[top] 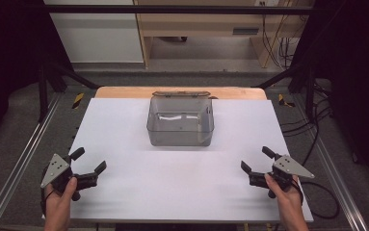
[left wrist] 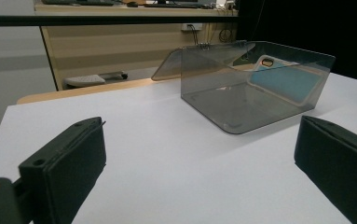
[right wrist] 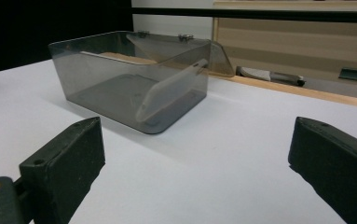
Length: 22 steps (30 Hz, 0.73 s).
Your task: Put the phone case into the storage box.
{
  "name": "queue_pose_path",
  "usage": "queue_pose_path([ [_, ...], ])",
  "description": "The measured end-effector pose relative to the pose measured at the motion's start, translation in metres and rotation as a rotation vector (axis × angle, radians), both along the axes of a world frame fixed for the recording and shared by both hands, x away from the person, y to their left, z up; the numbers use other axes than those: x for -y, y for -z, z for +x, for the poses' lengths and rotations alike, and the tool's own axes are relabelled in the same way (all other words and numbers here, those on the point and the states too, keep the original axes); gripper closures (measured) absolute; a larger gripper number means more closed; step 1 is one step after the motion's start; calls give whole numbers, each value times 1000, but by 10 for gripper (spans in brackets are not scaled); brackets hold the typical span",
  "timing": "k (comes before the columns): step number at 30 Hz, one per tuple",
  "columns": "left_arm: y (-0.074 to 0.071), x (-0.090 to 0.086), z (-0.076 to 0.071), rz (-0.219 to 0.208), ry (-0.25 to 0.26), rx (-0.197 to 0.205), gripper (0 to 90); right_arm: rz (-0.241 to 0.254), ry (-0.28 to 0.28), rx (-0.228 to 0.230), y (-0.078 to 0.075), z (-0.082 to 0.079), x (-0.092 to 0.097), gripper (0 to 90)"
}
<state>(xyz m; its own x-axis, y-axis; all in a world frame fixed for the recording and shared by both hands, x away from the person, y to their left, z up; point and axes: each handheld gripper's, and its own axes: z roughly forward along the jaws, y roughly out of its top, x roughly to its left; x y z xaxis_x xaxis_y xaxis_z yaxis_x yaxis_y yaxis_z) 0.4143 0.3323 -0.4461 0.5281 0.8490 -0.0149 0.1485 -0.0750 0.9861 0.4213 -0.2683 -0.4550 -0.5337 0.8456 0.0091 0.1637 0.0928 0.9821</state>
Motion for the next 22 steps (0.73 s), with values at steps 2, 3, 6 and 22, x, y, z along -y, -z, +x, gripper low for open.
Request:
queue_pose_path([
  [2,0,1,0,3,4,2,23,-7,-14,4,1,0,-4,38],
  [3,0,1,0,5,5,2,23,-8,-19,2,1,-1,-6,37],
  [6,0,3,0,9,5,-1,23,-18,-36,6,2,0,-12,38],
  [22,-3,20,-2,13,69,43,21,7,-100,-15,1,9,-41,40],
])
